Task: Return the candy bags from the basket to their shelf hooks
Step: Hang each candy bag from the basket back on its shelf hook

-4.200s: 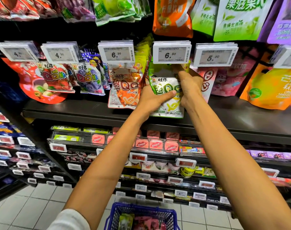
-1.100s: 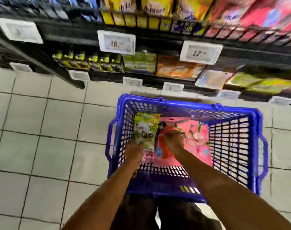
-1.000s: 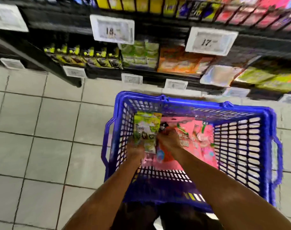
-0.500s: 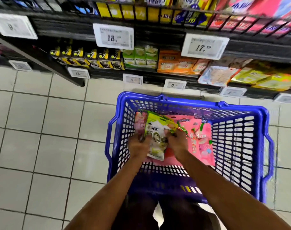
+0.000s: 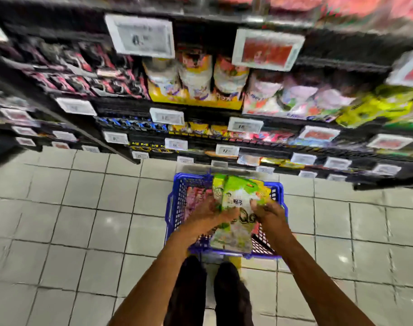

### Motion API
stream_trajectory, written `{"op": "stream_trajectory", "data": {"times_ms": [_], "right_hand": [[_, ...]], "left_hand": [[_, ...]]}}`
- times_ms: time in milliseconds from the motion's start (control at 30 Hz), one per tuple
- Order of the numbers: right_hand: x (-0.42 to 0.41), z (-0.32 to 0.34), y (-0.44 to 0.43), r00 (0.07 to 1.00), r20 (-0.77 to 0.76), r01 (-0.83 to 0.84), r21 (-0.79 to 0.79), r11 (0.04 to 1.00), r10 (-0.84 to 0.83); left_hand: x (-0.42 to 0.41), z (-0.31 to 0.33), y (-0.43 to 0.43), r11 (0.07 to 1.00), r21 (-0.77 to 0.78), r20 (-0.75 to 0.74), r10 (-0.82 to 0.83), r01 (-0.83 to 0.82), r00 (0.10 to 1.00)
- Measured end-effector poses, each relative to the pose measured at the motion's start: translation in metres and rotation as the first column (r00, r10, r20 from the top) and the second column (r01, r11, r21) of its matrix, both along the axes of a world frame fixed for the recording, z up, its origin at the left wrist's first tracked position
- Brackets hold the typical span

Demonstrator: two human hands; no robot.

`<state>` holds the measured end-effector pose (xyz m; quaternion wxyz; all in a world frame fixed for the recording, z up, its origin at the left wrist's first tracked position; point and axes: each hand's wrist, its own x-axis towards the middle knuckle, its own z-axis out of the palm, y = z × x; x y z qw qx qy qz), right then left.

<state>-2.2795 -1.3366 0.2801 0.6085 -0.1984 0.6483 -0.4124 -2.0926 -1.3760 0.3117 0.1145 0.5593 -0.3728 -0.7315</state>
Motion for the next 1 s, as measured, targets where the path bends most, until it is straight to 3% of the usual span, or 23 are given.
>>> {"op": "stream_trajectory", "data": {"times_ms": [167,267,500,767,867,1000], "right_hand": [[0.002,0.132,-0.027,0.995,0.057,0.091,-0.069,0.993,-0.087],[0.005,0.205,-0.044,0.987,0.033,0.160,-0.196,0.968,-0.156],[0.016,0.345,-0.067,0.983,0.059,0.183,-0.409,0.894,-0.175],[0.005,0.432,-0.092,0.913,0.207,0.406,-0.509,0.759,-0.350],[-0.007,0.455,-0.102,0.915,0.232,0.404,-0.547,0.733,-0.331],[-0.024,0.482,-0.119,0.932,0.249,0.363,-0.590,0.721,-0.265]], "left_hand": [[-0.001,0.128,-0.028,0.986,-0.150,-0.015,0.076,-0.078,0.997],[-0.001,0.193,-0.044,0.962,-0.241,-0.028,0.128,-0.131,0.991],[-0.013,0.301,-0.068,0.843,-0.462,-0.178,0.216,-0.276,0.960],[-0.025,0.372,-0.095,0.790,-0.503,-0.351,0.185,-0.351,0.918],[-0.031,0.392,-0.105,0.769,-0.543,-0.357,0.151,-0.337,0.922],[-0.046,0.415,-0.113,0.701,-0.561,-0.398,0.239,-0.441,0.886]]}}
